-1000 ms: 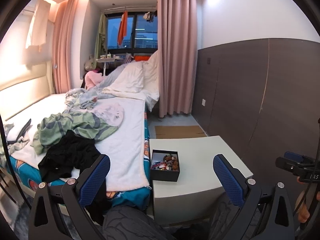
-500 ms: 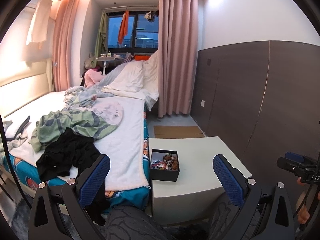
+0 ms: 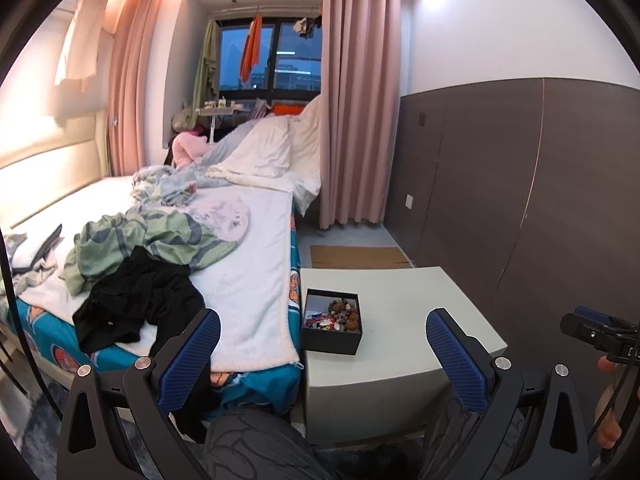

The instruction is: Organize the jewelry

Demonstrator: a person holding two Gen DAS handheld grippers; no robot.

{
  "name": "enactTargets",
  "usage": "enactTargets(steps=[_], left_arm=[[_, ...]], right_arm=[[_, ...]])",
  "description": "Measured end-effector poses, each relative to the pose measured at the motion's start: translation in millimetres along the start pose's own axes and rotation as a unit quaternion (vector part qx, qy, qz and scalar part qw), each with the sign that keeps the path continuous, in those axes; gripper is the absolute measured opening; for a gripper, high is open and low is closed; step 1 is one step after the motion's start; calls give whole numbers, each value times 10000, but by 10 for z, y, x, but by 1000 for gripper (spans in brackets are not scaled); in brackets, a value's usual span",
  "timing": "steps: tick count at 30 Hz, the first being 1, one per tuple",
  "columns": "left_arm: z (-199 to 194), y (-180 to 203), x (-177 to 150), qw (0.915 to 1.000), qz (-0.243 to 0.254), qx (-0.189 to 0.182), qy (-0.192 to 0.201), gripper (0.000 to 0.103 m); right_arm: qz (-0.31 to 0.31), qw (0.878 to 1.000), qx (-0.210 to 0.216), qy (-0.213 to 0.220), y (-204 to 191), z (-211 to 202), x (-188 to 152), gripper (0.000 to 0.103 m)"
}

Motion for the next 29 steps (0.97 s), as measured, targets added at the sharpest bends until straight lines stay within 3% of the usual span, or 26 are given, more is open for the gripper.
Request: enactTargets(steps=[29], left_arm=[[116,-32,-101,9998,43,-93,-141,102]], right_arm=[[-62,9998,-116,-136,62,104,-36,103]])
Point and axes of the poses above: each gripper's, at about its wrist camera, not at the fingertips, and z roughly the way its jaws point, y to its right, x to its top, the point moved 9 cm from there along z, roughly the way its jaws point, and after that the axes turned 13 degrees about z, right-handed, at the moved point
